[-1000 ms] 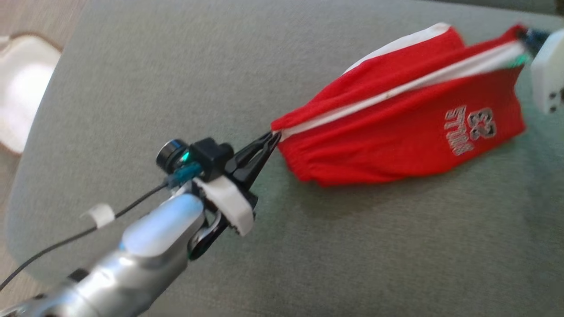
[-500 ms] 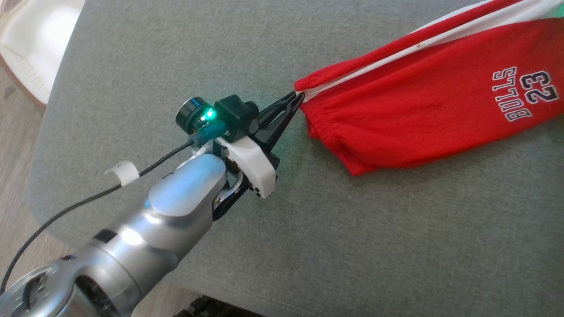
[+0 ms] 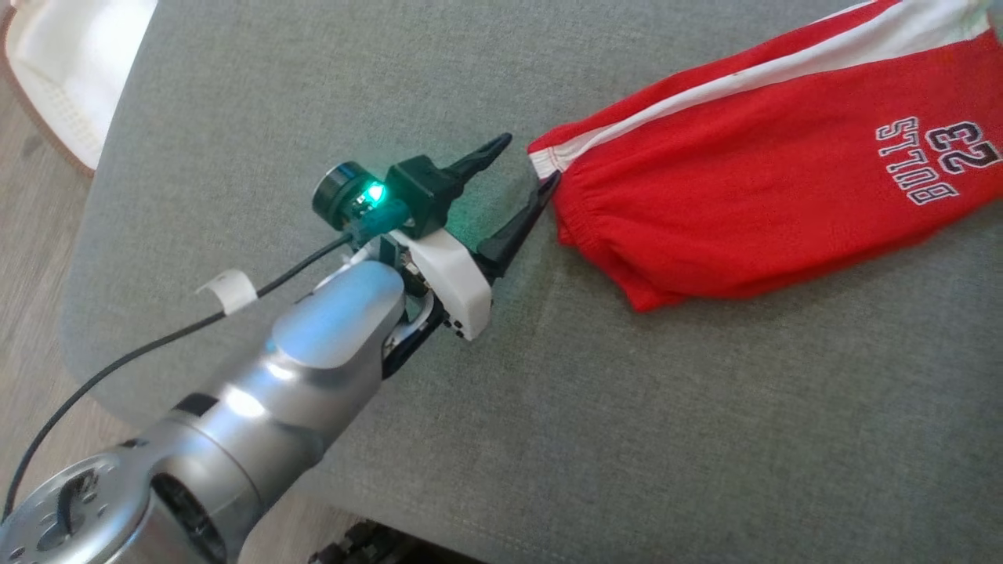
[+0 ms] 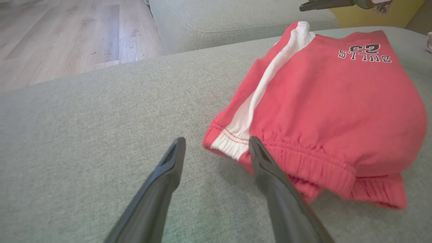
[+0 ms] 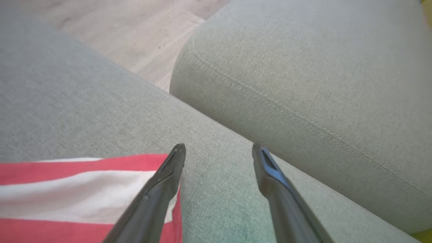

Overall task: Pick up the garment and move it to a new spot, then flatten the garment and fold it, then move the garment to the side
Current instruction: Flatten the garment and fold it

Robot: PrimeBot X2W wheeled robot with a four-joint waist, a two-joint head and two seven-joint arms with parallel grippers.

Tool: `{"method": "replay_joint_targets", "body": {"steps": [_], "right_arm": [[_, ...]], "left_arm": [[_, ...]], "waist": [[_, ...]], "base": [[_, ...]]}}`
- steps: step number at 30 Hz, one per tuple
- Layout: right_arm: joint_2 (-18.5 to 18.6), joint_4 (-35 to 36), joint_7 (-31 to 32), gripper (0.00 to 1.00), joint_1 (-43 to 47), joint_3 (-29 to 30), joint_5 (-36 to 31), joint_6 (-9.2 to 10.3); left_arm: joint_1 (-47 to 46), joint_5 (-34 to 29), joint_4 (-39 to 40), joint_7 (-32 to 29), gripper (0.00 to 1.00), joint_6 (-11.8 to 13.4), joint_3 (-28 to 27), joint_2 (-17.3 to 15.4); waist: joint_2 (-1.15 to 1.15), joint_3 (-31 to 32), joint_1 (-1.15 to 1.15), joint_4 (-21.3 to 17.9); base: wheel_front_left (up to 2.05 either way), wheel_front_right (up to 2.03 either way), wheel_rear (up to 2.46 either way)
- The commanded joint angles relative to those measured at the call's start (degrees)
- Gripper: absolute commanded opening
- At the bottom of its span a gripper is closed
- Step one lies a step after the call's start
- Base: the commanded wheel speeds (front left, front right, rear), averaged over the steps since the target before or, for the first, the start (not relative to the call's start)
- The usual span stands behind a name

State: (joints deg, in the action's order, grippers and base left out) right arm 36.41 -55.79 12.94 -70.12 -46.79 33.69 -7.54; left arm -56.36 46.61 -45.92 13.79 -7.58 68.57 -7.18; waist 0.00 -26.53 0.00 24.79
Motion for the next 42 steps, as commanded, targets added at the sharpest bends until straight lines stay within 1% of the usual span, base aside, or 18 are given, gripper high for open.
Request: {"method": "replay_joint_targets", "body": {"steps": [1,3,5,7,9,13,15,16,19,20,22,24,28,32,34,36,42], "right_arm": [[-1.05,0.23,-2.13,1.00,-0.68,0.73,0.04,0.05],[-2.55,-1.28,-5.61,1.00,0.02,1.64,0.30,0.05],[-3.74,-1.97,-10.15,1.00,0.73,2.49,0.40,0.05],[-5.06,-2.30,-14.59,1.00,1.85,3.67,1.20,0.05],[-6.35,-2.22,-18.50,1.00,3.33,4.73,2.22,0.05],[-8.43,-1.58,-25.18,1.00,7.20,7.28,4.19,0.05],[-9.34,-0.45,-26.85,1.00,9.41,8.81,4.70,0.05],[-10.16,1.33,-27.65,1.00,12.08,11.02,4.90,0.05],[-11.53,6.31,-27.88,1.00,17.20,16.34,4.06,0.05],[-11.53,6.31,-27.88,1.00,17.20,16.34,4.06,0.05],[-13.00,10.30,-27.90,1.00,22.28,20.66,2.58,0.05],[-14.86,13.88,-27.91,1.00,27.89,24.77,0.43,0.05],[-19.70,20.21,-27.92,1.00,38.90,32.29,-4.01,0.05],[-25.10,25.89,-27.93,1.00,48.40,38.98,-7.49,0.05],[-27.60,28.04,-27.93,1.00,52.41,40.81,-9.26,0.05],[-30.21,30.15,-27.89,1.00,57.29,42.43,-11.22,0.05],[-32.30,33.63,-26.24,1.00,61.17,43.21,-14.38,0.05]], "left_arm": [[-2.57,0.55,0.37,0.87,1.00,0.11,-1.81,-1.96],[-2.23,0.97,0.13,1.04,1.00,0.15,-3.20,-2.73],[-1.69,1.38,0.57,1.14,1.00,0.92,-5.56,-3.75],[-0.66,1.24,2.69,1.17,1.00,2.39,-9.35,-5.08],[1.07,-0.26,5.58,1.18,1.00,4.27,-12.96,-6.87],[7.14,-3.14,12.75,1.19,1.00,7.58,-20.87,-9.52],[10.73,-4.48,16.48,1.19,1.00,9.08,-24.91,-10.38],[14.68,-5.79,20.28,1.19,1.00,10.36,-29.06,-10.79],[20.93,-7.82,25.41,1.20,1.00,11.53,-34.73,-10.80],[20.93,-7.82,25.41,1.20,1.00,11.53,-34.73,-10.80],[25.19,-8.96,27.88,1.20,1.00,12.03,-38.14,-10.28],[29.13,-10.27,29.59,1.20,1.00,12.00,-40.77,-9.62],[35.55,-13.03,31.19,1.20,1.00,11.45,-44.84,-8.11],[41.11,-15.60,31.87,1.20,1.00,10.10,-48.11,-5.99],[43.93,-16.33,31.66,1.20,1.00,9.32,-49.65,-4.88],[47.32,-18.63,31.34,1.20,1.00,8.47,-51.42,-3.85],[50.86,-22.04,31.96,1.20,1.00,6.15,-54.36,-0.87]], "waist": [[0.00,0.98,0.00,-0.69],[0.00,2.42,0.00,-1.58],[0.00,4.13,0.00,-2.62],[0.00,6.09,0.00,-3.79],[0.00,8.24,0.00,-5.13],[0.00,12.84,0.00,-7.63],[0.00,14.86,0.00,-8.85],[0.00,16.89,0.00,-10.07],[0.00,19.48,0.00,-11.90],[0.00,19.48,0.00,-11.90],[0.00,21.16,0.00,-13.06],[0.00,22.64,0.00,-14.03],[0.00,24.77,0.00,-15.40],[0.00,26.28,0.00,-16.36],[0.00,26.96,0.00,-16.87],[0.00,28.00,0.00,-17.25],[0.00,28.04,0.00,-17.37]], "base": [[0.00,0.00,0.00],[0.00,0.00,0.00],[0.00,0.00,0.00],[0.00,0.00,0.00],[0.00,0.00,0.00],[0.00,0.00,0.00],[0.00,0.00,0.00],[0.00,0.00,0.00],[0.00,0.00,0.00],[0.00,0.00,0.00],[0.00,0.00,0.00],[0.00,0.00,0.00],[0.00,0.00,0.00],[0.00,0.00,0.00],[0.00,0.00,0.00],[0.00,0.00,0.00],[0.00,0.00,0.00]]}}
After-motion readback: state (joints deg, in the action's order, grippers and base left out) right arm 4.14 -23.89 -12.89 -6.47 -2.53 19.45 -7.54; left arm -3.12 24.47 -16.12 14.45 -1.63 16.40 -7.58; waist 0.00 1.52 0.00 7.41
